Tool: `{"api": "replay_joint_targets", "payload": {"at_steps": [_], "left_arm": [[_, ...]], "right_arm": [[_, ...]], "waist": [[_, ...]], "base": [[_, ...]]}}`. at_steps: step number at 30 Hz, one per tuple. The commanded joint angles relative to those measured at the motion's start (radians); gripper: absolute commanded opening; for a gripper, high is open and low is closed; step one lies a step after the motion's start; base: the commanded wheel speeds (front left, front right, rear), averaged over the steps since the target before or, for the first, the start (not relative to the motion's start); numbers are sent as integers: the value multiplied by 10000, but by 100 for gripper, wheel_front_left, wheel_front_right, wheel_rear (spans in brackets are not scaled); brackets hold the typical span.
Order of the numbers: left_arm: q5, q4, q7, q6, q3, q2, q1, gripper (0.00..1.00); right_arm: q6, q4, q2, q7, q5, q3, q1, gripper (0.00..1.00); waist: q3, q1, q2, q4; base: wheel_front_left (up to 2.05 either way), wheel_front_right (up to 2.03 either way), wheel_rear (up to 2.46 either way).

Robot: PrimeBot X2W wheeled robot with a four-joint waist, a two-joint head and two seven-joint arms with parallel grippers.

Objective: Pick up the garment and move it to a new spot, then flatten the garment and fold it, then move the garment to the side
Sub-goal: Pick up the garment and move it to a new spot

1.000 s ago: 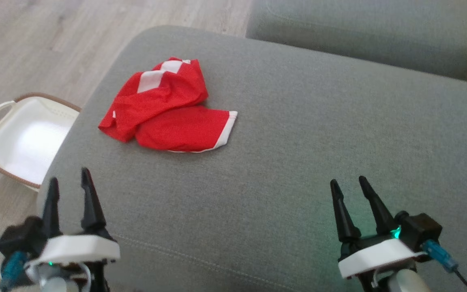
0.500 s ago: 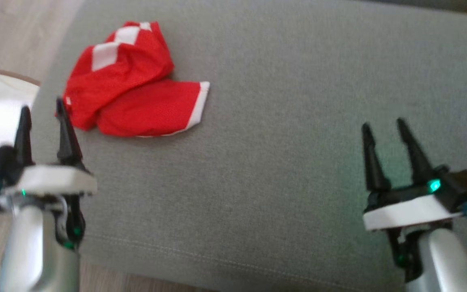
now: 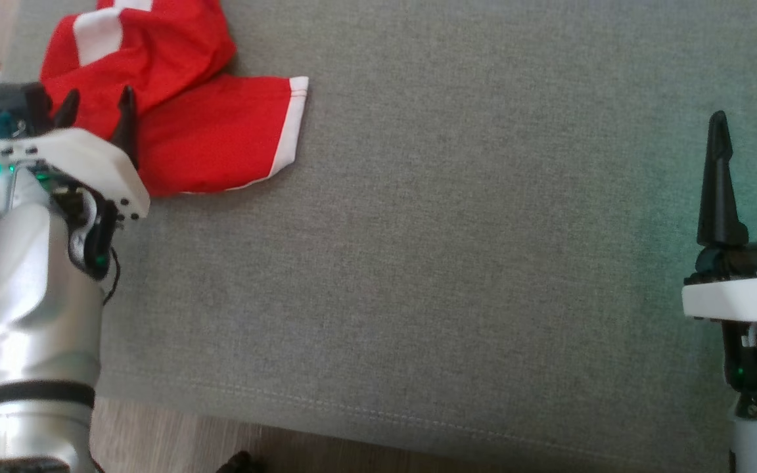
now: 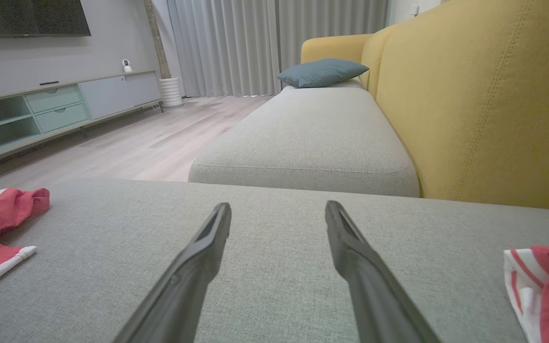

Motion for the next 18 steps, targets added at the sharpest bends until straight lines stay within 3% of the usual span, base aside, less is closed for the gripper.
{"api": "replay_joint_targets", "payload": {"at_steps": [1,9,10,11,18], "left_arm": [[121,105,117,-8,192,610,-482,100],[93,1957,53,-92,16,805,-1510,100],[73,2147,35,-110,-3,821,-1601,65],[57,2303,-30,-126,-18,842,-1686,0],[35,2536,-1618,112,32,1061,-1976,0]], "right_arm": [[65,-480,-108,67,-8,260,-177,100],[65,-727,-114,194,14,384,-138,100],[65,-733,-112,195,15,382,-144,100],[65,-729,-110,193,14,378,-153,100],[65,-322,36,-19,82,537,-193,100]], "waist": [[171,-1,0,-70],[441,-1,0,-325],[457,-1,0,-352],[462,-1,0,-379],[15,-1,0,-631]], "base": [[0,0,0],[0,0,0],[0,0,0],[0,0,0],[0,0,0]]}}
